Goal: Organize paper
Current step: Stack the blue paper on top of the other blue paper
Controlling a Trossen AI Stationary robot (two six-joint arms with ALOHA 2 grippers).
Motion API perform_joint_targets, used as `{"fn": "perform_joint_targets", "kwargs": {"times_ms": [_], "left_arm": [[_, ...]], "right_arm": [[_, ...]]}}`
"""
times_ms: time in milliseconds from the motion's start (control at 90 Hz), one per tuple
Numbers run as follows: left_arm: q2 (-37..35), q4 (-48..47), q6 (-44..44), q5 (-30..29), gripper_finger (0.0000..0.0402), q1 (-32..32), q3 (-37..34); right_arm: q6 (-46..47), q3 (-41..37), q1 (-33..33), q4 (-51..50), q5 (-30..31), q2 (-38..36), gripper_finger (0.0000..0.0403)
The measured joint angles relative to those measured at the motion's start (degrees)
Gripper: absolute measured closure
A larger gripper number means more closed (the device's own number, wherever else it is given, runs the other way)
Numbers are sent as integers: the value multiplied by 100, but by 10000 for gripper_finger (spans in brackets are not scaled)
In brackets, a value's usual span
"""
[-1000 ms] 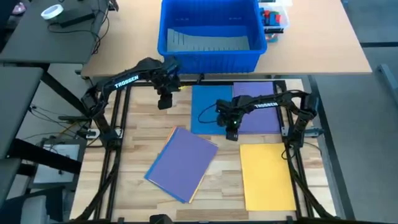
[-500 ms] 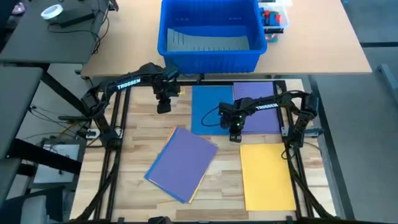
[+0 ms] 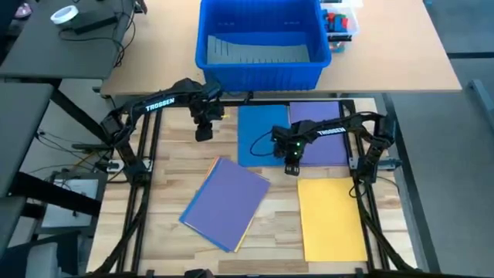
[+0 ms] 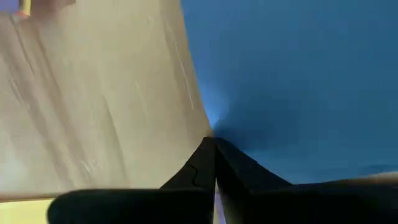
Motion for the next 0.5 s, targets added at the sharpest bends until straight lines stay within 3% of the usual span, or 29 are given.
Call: {"fn": "perform_joint_targets", "kwargs": {"times_ms": [500], "left_arm": [[0,24,-4,-1,402,0,0]], "right_arm": [[134,630,-20,-524,98,13,403]]}}
